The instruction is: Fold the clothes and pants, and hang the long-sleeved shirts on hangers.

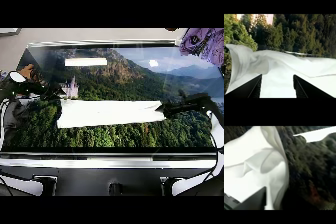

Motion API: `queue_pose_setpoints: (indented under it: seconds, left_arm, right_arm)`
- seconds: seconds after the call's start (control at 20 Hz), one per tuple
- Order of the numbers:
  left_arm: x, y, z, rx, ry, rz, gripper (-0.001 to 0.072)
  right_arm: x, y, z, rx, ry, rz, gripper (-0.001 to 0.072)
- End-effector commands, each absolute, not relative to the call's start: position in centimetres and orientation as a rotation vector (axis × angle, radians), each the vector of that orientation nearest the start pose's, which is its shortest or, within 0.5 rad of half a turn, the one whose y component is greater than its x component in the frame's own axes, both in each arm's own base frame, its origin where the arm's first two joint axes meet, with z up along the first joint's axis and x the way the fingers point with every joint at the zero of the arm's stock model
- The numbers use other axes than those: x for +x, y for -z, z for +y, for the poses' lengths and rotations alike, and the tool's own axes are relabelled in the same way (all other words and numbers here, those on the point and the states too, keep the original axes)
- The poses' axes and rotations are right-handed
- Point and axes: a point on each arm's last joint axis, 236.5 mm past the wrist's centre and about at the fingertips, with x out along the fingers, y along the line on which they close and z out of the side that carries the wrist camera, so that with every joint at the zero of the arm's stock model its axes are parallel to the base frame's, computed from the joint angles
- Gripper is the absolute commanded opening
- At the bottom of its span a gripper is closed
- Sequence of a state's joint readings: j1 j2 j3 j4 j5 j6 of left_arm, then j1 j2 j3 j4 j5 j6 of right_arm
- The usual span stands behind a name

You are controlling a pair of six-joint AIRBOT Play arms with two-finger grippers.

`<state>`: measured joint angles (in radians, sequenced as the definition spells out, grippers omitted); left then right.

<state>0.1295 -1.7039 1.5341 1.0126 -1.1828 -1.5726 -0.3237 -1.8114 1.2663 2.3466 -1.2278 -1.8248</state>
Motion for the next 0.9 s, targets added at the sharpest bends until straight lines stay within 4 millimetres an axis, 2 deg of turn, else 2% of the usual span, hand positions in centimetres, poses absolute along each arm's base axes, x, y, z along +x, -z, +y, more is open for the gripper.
queue_pose_setpoints:
  seconds: [0.0, 0.05, 0.1, 0.15, 0.25, 0.35, 0.5, 0.6, 0.75, 0.85]
  left_arm:
    - [48.8, 1.3, -6.9, -0.619, 0.191, 1.284, 0.0454]
    - [48.6, 1.4, -8.3, -0.611, 0.216, 1.297, 0.0380]
    - [48.3, 1.7, -10.2, -0.597, 0.249, 1.315, 0.0113]
    - [48.0, 2.0, -12.1, -0.572, 0.281, 1.325, 0.0014]
    - [47.7, 2.7, -16.7, -0.562, 0.317, 1.334, 0.0014]
    - [47.0, 3.7, -22.4, -0.601, 0.366, 1.354, 0.0014]
    - [44.8, 4.9, -31.5, -0.679, 0.485, 1.384, 0.0013]
    - [43.1, 5.1, -36.7, -0.764, 0.544, 1.399, 0.0013]
    - [40.6, 5.4, -42.6, -0.813, 0.608, 1.418, 0.0013]
    - [39.1, 5.2, -46.2, -0.821, 0.666, 1.432, 0.0013]
  right_arm:
    - [42.8, 11.2, 4.3, 0.823, -0.272, 1.450, 0.0092]
    - [43.0, 10.4, 4.1, 0.831, -0.251, 1.436, 0.0031]
    - [43.2, 9.3, 3.7, 0.842, -0.209, 1.424, 0.0030]
    - [42.8, 8.2, 2.8, 0.832, -0.144, 1.430, 0.0030]
    - [41.3, 5.5, 1.0, 0.749, -0.055, 1.432, 0.0030]
    - [40.4, 2.1, -0.8, 0.669, 0.020, 1.381, 0.0030]
    - [39.6, -3.5, -2.6, 0.582, 0.085, 1.252, 0.0030]
    - [38.8, -6.5, -3.1, 0.552, 0.103, 1.187, 0.0030]
    - [37.8, -10.3, -3.3, 0.519, 0.110, 1.129, 0.0030]
    - [37.7, -12.1, -3.2, 0.507, 0.100, 1.106, 0.0030]
